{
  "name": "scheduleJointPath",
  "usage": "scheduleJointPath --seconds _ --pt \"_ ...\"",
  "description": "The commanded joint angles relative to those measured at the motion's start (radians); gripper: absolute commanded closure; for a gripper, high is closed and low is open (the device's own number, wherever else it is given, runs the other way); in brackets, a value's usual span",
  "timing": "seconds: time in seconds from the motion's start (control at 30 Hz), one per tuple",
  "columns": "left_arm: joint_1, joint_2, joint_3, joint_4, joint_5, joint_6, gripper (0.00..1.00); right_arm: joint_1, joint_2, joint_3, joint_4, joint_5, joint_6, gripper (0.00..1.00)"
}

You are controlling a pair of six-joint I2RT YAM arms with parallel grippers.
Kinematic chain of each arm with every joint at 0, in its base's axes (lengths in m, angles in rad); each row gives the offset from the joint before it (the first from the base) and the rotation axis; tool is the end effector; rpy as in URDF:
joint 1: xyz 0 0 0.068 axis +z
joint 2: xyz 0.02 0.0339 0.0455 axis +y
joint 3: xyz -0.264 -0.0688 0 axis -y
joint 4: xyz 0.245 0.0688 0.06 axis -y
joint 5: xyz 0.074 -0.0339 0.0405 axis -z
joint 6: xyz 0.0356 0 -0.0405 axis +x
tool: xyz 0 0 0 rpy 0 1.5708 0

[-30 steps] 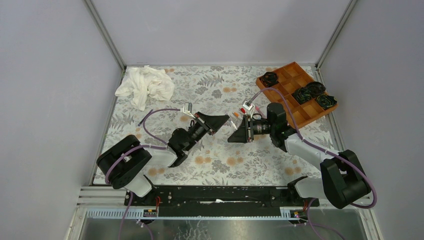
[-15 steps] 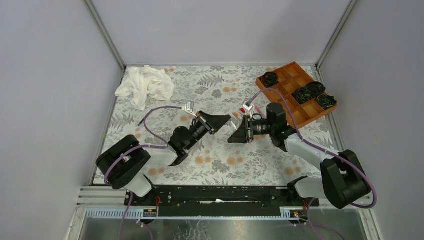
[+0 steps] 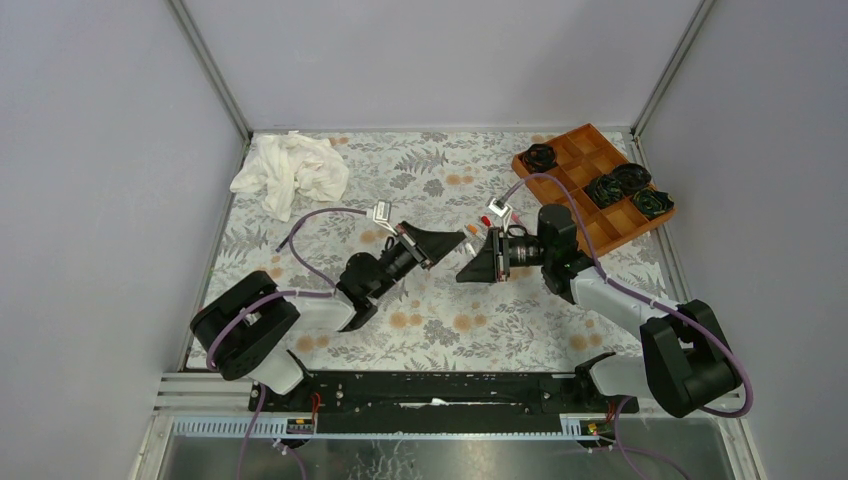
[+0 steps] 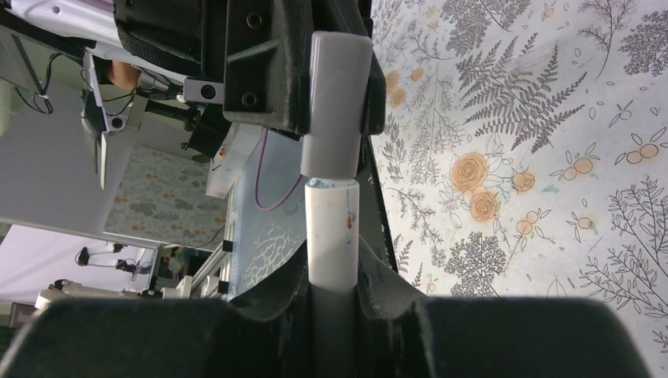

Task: Insert the pens into the pen caps
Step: Insert the pen cap onto the pen.

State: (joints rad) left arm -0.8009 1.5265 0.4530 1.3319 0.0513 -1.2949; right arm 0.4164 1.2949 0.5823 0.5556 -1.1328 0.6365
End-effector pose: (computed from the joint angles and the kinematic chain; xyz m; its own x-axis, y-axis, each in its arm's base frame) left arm 0.1963 -0.2051 0.2185 -0.6747 -0.6846 -0.2760 0.3759 0.0031 -0.9267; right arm 0.2254 0.1349 0.2388 -0.7032 -0.0353 -0.7101 -0.7108 0.0586 0.7009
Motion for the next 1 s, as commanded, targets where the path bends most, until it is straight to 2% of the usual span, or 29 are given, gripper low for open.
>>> scheduleJointPath --seconds 0.0,0.17,0.3,0.4,0.53,0.7,0.97 --pt "-0.026 0.013 0.037 0.019 0.105 0.036 1.00 -0.016 -0.019 0.010 0.113 0.007 0.037 1.00" --pt "-0.048 0.006 0.034 -0.004 0.084 0.039 1.00 -0.019 -0.020 0.008 0.119 0.010 0.031 1.00" --pt "-0.072 -0.044 0.038 -0.106 0.060 0.092 1.00 -0.032 -0.020 0.006 0.120 0.014 0.039 1.00" --pt "-0.074 -0.078 0.049 -0.182 0.086 0.152 1.00 -0.041 -0.016 -0.010 0.200 -0.009 0.089 1.00" --pt "-0.076 -0.099 0.055 -0.223 0.146 0.178 1.00 -0.041 -0.042 -0.006 0.162 -0.032 -0.004 1.00" --pt "-0.081 -0.122 0.055 -0.232 0.143 0.186 1.00 -0.041 -0.058 -0.006 0.165 -0.062 -0.064 1.00" --pt "-0.100 -0.186 0.055 -0.292 0.068 0.208 0.89 -0.041 -0.068 -0.017 0.189 -0.065 -0.060 1.00"
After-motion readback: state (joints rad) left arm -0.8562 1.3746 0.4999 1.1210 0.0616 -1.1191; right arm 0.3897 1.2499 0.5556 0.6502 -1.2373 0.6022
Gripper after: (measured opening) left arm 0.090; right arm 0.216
